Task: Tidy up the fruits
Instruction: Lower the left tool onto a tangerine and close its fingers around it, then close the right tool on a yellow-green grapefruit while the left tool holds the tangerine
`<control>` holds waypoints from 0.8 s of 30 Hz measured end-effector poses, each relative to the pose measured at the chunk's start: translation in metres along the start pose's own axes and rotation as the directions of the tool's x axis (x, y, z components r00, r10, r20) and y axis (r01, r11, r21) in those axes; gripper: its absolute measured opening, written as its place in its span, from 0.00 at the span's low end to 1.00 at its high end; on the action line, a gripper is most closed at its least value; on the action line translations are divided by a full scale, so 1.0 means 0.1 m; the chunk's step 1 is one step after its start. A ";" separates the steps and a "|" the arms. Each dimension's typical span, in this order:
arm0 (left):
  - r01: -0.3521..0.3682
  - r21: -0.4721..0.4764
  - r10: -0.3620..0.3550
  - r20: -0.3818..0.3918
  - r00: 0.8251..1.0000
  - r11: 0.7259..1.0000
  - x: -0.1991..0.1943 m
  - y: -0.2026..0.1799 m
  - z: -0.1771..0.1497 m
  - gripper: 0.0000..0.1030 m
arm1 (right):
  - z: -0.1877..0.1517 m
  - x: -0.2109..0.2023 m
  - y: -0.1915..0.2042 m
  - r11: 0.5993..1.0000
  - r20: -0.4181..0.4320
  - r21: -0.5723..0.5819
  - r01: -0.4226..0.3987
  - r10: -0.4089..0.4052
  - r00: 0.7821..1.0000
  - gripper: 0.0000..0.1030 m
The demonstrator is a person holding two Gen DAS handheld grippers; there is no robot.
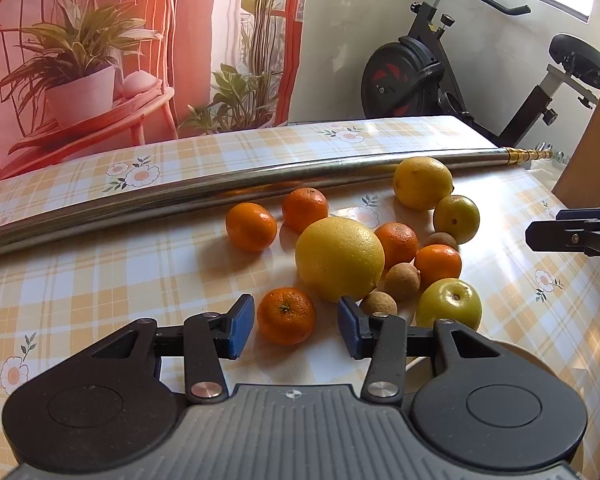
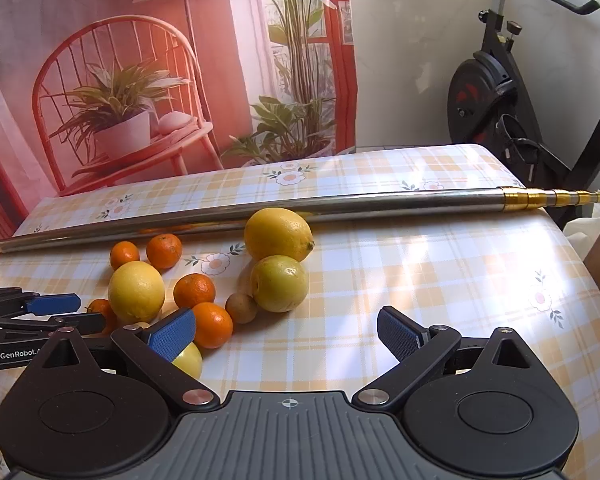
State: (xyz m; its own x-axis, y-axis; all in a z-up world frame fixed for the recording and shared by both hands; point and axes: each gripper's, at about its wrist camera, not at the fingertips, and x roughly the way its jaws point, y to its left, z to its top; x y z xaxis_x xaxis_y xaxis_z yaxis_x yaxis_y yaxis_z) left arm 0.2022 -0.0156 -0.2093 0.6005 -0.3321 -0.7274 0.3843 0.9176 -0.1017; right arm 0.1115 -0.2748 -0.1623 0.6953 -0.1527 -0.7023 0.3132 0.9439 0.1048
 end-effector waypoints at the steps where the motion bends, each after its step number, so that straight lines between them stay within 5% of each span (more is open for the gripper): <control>1: 0.001 -0.006 -0.001 -0.005 1.000 1.000 0.03 0.00 0.00 0.40 | 0.00 0.00 0.00 1.000 -0.001 0.001 0.000 0.000 1.000 0.94; 14: -0.008 -0.042 0.007 -0.030 1.000 0.999 0.16 0.08 -0.02 0.35 | 0.00 0.01 -0.01 1.000 -0.007 -0.002 0.006 -0.006 1.000 0.94; 24: -0.086 -0.061 0.086 -0.006 0.996 0.994 -0.05 0.12 -0.07 0.35 | 0.01 0.08 -0.04 0.999 -0.008 -0.031 -0.017 0.017 1.000 0.92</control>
State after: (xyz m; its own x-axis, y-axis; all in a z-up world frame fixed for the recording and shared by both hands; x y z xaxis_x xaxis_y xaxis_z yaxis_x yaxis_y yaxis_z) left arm 0.1984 -0.0016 -0.2119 0.6275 -0.2507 -0.7372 0.2877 0.9544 -0.0797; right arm 0.1161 -0.2804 -0.1673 0.6953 -0.1343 -0.7061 0.2807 0.9551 0.0947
